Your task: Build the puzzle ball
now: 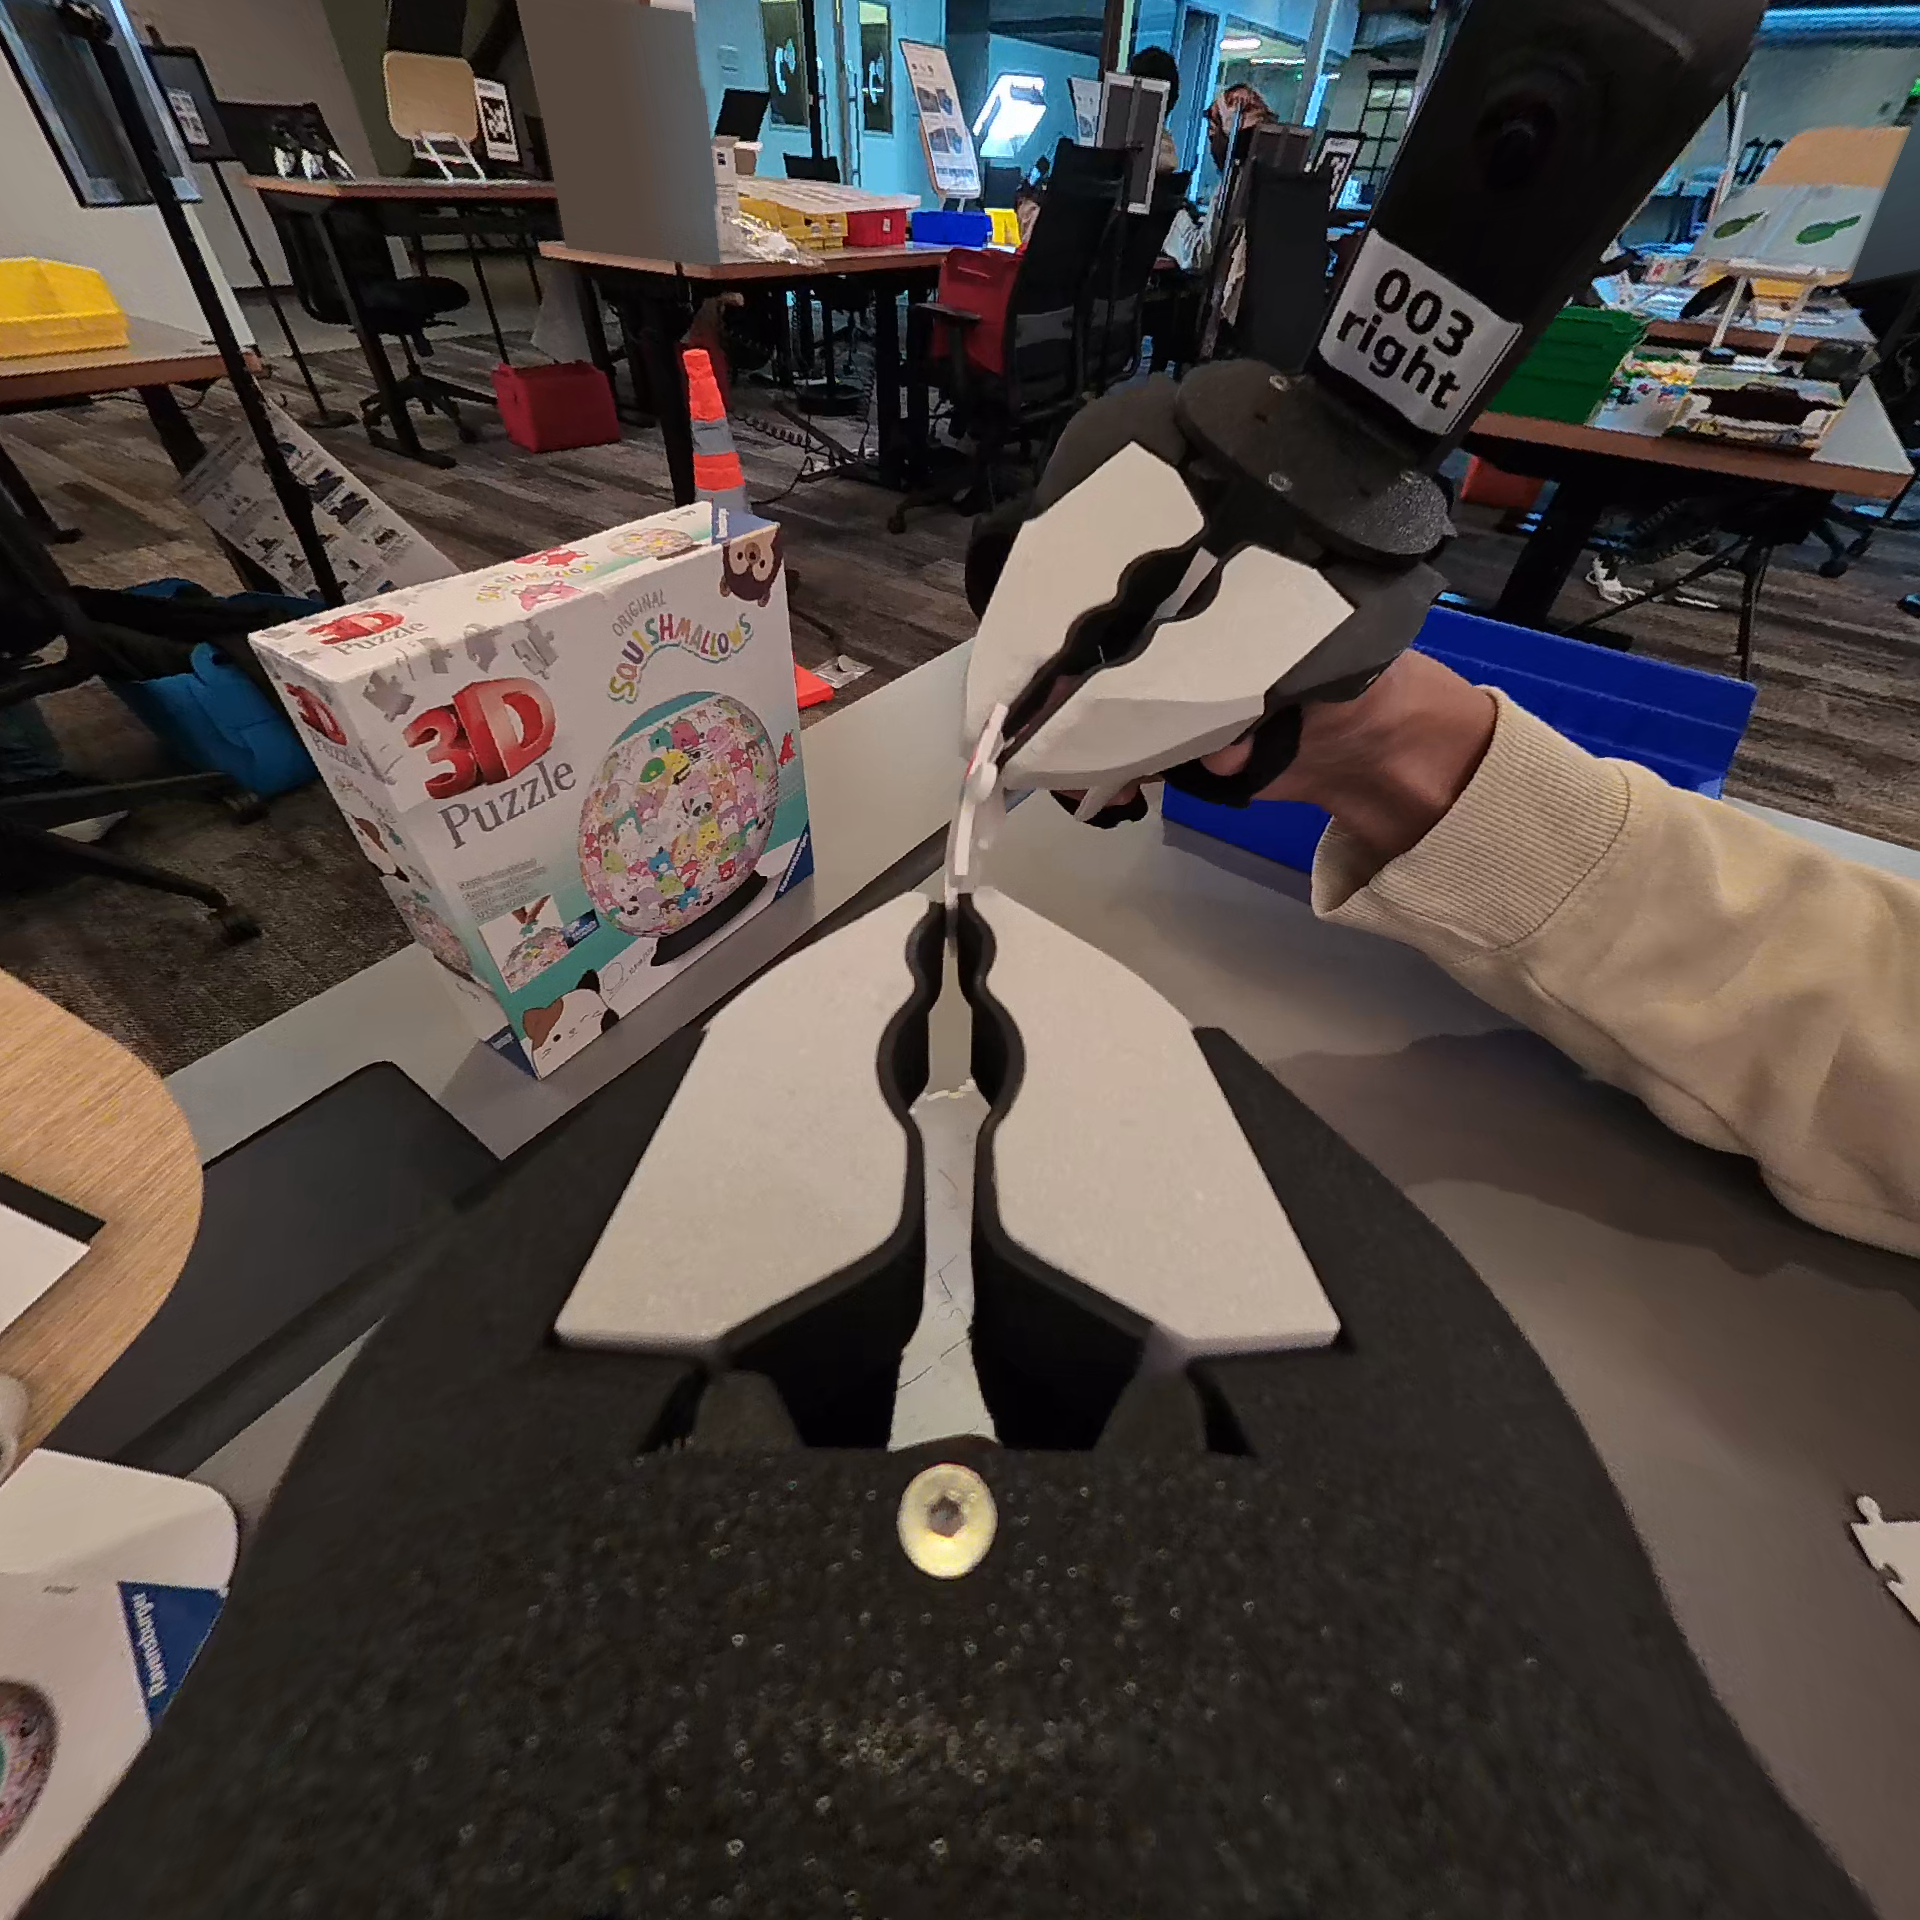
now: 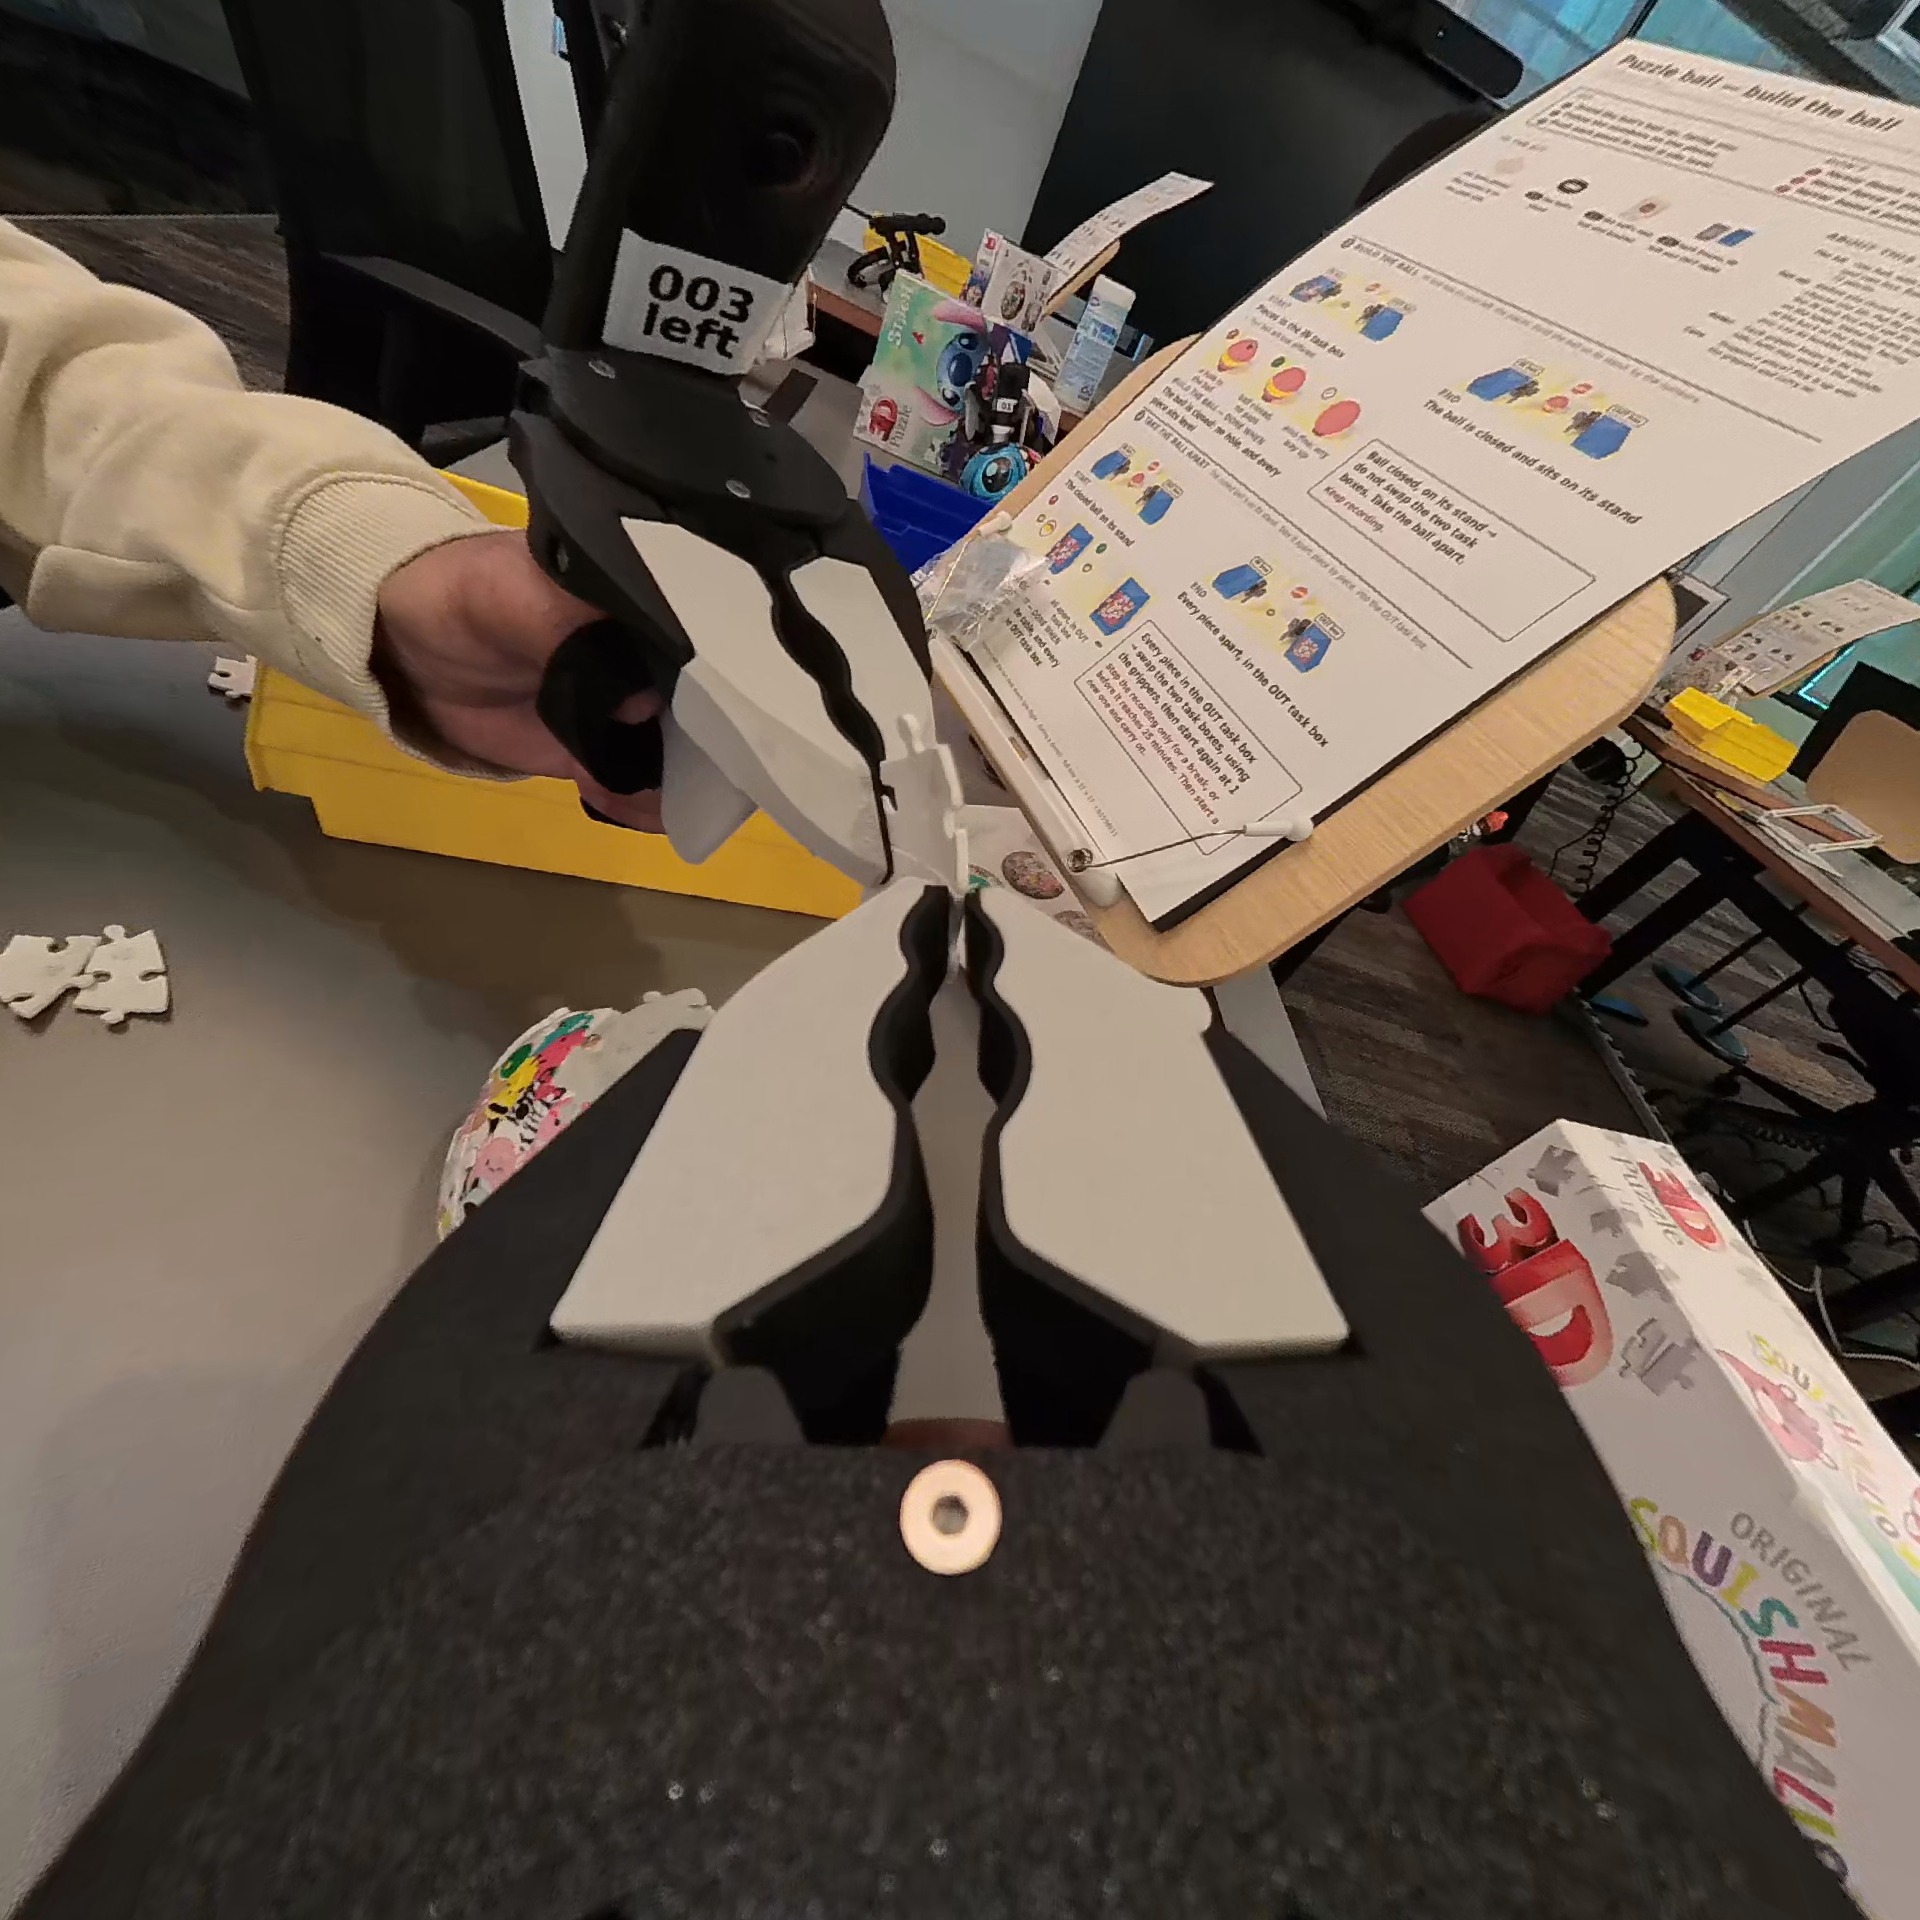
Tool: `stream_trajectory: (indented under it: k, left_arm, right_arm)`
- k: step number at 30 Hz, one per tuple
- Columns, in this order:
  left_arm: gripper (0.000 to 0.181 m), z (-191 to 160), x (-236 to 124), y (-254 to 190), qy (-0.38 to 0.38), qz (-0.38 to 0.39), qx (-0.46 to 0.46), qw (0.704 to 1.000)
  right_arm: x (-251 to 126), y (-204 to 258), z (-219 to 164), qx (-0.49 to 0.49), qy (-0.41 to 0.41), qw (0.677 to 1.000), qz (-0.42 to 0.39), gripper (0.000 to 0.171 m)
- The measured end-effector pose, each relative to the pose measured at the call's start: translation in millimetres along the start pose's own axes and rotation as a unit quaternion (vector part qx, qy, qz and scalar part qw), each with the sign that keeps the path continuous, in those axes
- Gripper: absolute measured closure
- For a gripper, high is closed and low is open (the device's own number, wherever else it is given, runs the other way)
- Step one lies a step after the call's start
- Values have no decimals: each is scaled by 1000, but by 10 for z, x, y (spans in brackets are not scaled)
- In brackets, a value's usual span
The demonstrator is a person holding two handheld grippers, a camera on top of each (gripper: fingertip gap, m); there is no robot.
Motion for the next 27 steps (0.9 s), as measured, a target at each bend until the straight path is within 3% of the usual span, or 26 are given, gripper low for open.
stream_trajectory:
  k: [22, 27]
  left_arm:
    - [179, -32, 7, -29, 14, -9, 31, 999]
    - [178, -92, 42, 61, 57, -31, 21, 998]
  right_arm:
    - [-2, 37, -11, -2, 7, 1000, 21, 168]
    - [53, 24, -14, 9, 42, 999, 14, 169]
Point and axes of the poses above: each gripper's, where its closed fingertips meet, x out along the fingers, z out of its top, y = z × x across the jaws, the point moved 5 cm from there along -x, back along the fingers, and after that the axes turned 13 degrees about y, right-handed, at the moved point
